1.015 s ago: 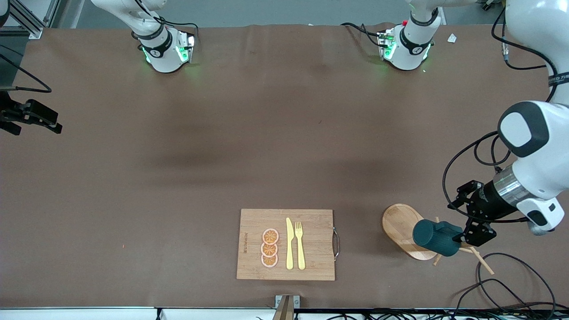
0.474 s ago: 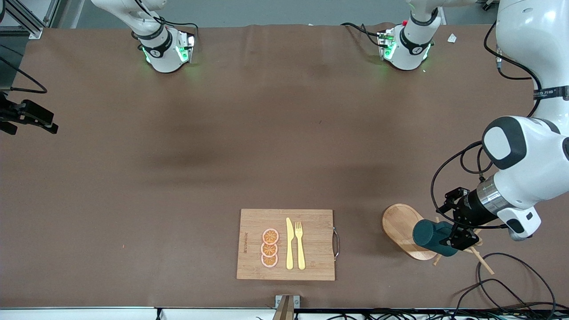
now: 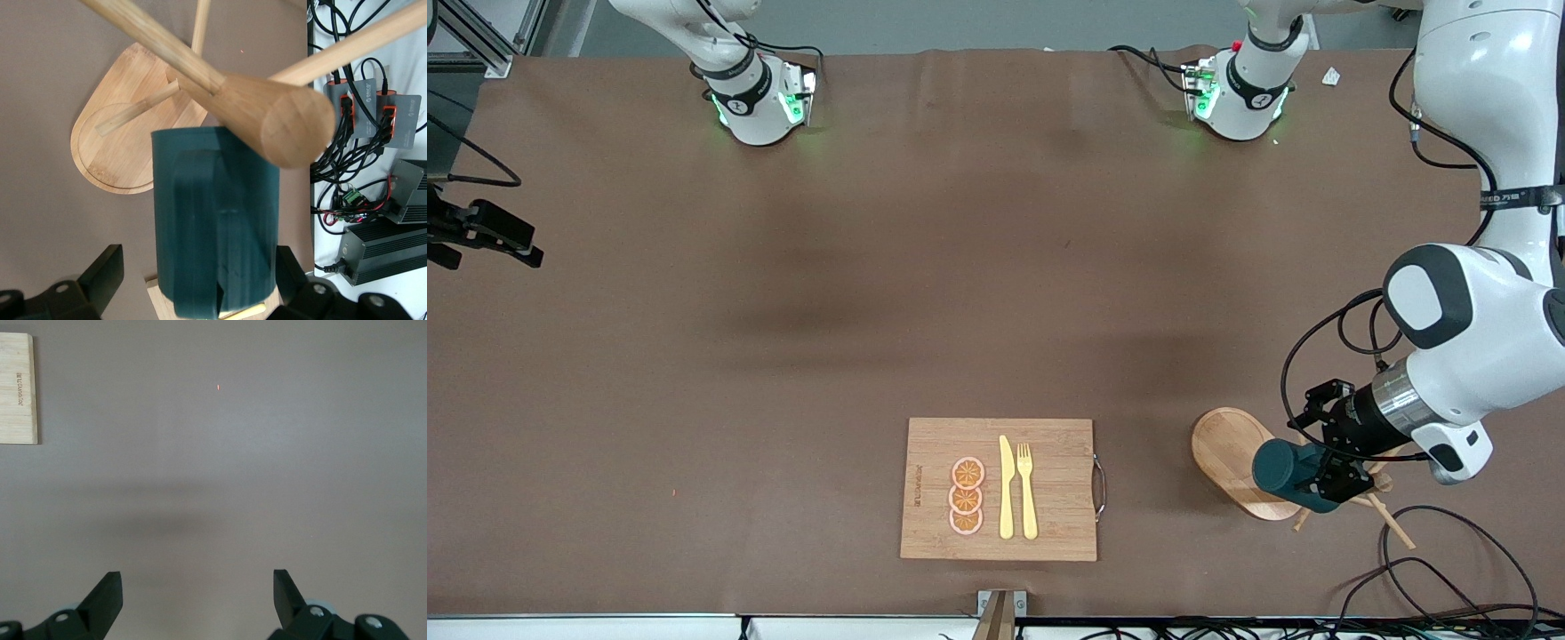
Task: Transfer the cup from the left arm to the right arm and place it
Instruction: 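Close the left gripper on the teal mug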
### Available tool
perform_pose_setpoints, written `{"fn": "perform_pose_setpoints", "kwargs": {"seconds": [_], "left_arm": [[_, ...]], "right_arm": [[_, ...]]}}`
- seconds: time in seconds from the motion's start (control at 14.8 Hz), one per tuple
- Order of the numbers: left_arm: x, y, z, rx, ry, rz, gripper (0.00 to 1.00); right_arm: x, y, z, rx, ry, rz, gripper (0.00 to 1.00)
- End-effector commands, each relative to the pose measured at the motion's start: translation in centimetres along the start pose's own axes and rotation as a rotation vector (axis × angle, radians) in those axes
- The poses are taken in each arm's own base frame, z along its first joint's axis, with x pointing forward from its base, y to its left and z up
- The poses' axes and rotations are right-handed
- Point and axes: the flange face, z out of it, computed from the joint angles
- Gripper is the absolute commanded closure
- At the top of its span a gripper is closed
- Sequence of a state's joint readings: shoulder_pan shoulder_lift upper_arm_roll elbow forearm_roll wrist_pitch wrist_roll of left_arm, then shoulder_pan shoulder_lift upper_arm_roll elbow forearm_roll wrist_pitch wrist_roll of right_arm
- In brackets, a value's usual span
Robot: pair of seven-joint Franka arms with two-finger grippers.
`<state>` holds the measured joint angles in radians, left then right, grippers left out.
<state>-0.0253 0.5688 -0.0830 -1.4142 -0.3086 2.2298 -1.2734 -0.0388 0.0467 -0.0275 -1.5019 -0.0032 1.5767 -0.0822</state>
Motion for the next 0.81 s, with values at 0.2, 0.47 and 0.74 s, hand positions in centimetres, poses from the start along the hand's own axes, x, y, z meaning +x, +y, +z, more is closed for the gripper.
{"fn": "perform_pose_setpoints", "kwargs": {"seconds": [0.2,0.47,0.74], "left_arm": [[0.74,0.41,-0.10,-0.017,-0.013,0.035,0.00],[0.87,0.33,0.30,-0.015,-0.018,0.045,0.00],[0.64,0.53,0.35,-0.032,-0.037,0.052,0.00]], "right_arm": [[-0.47,0.08,-0.14,-0.010,0.005,0.001,0.00],[-0.47,0.08,-0.14,-0.010,0.005,0.001,0.00],[-0.47,-0.01,-0.07,-0.010,0.003,-0.001,0.00]]}}
